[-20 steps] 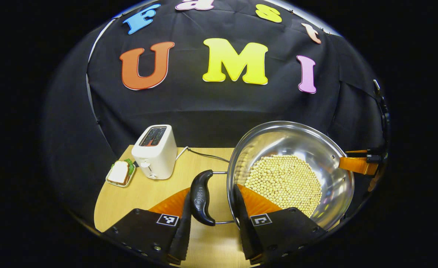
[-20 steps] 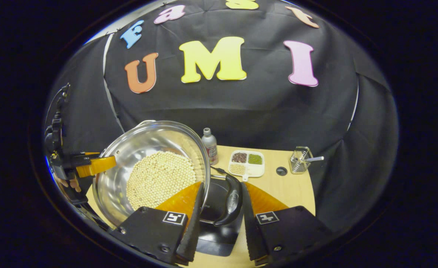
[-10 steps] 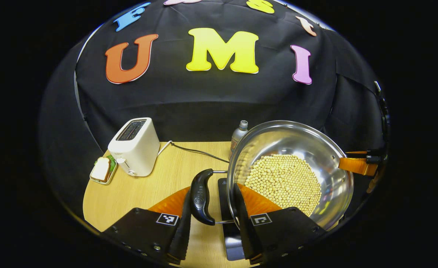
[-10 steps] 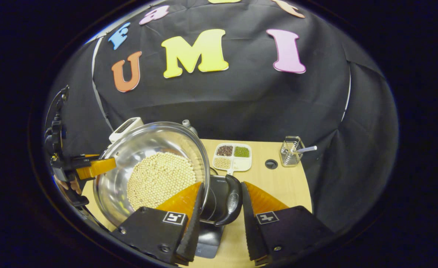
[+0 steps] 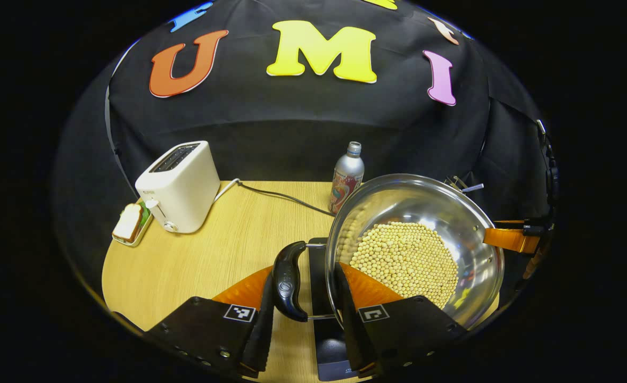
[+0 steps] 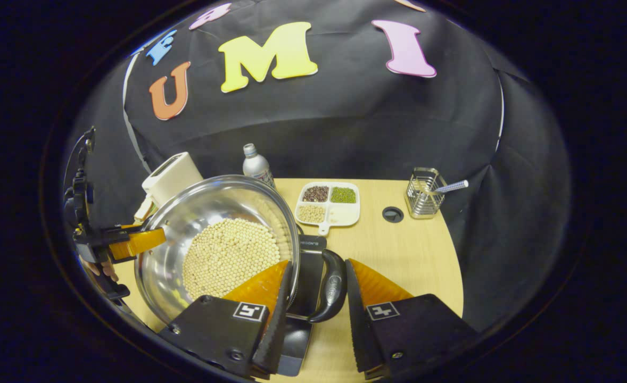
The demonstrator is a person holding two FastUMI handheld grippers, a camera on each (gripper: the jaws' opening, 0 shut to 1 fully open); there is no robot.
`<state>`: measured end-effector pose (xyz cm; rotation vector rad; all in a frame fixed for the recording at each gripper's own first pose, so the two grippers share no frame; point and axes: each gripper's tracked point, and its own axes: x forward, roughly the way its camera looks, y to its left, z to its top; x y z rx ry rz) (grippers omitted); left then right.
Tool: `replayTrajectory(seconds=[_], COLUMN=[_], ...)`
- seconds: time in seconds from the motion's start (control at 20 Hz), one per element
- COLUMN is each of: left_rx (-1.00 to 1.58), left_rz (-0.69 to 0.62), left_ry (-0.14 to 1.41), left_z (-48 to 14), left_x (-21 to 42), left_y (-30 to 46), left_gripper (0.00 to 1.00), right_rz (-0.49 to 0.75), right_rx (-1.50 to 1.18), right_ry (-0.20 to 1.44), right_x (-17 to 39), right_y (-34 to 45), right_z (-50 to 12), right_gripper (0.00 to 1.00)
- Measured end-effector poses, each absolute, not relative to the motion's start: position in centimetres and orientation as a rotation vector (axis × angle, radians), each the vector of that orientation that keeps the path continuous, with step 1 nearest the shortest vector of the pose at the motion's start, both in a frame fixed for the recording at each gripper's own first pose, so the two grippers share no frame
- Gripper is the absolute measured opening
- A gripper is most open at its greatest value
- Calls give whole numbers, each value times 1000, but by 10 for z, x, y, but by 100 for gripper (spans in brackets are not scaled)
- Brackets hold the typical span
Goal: First push the handle of the pot to place it horizontally, then grasp the pot with both hands and set it on the induction cooktop.
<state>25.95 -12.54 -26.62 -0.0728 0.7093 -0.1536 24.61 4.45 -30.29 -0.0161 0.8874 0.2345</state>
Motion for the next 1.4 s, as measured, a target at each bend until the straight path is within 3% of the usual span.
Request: replayTrajectory(seconds=[0.5, 0.55, 0.6, 0.65, 0.7, 0.75, 1.05, 1.1, 1.15, 1.2, 1.25, 1.4], left_rx=[-132, -141, -143, -147, -154, -160, -194, -202, -207, -210, -213, -188], left_rz=[-165, -165, -166, -167, -169, -170, -155, -140, -131, -129, -126, -110], left_ry=[735, 719, 710, 702, 698, 696, 685, 687, 690, 696, 696, 678], left_z=[-308, -306, -306, -305, -305, -305, -304, -304, -305, -305, -305, -297], left_x=[262, 262, 262, 262, 262, 261, 261, 261, 259, 256, 254, 243], left_y=[-131, -129, -129, -129, -130, -130, -126, -122, -119, -117, -116, -110], left_gripper=[55, 66, 56, 56, 46, 57, 64, 53, 77, 94, 88, 96], right_rz=[232, 233, 232, 228, 225, 221, 203, 186, 166, 164, 164, 148], right_rx=[57, 64, 67, 67, 65, 64, 89, 82, 81, 87, 86, 80], right_ry=[887, 871, 853, 838, 826, 816, 785, 779, 766, 755, 743, 712], right_x=[247, 247, 248, 248, 248, 248, 247, 247, 247, 247, 244, 233], right_y=[41, 41, 42, 41, 41, 42, 42, 38, 33, 31, 31, 26], right_z=[-352, -350, -349, -348, -349, -350, -351, -351, -351, -348, -346, -333], right_gripper=[55, 55, 57, 57, 58, 59, 64, 67, 69, 82, 86, 86])
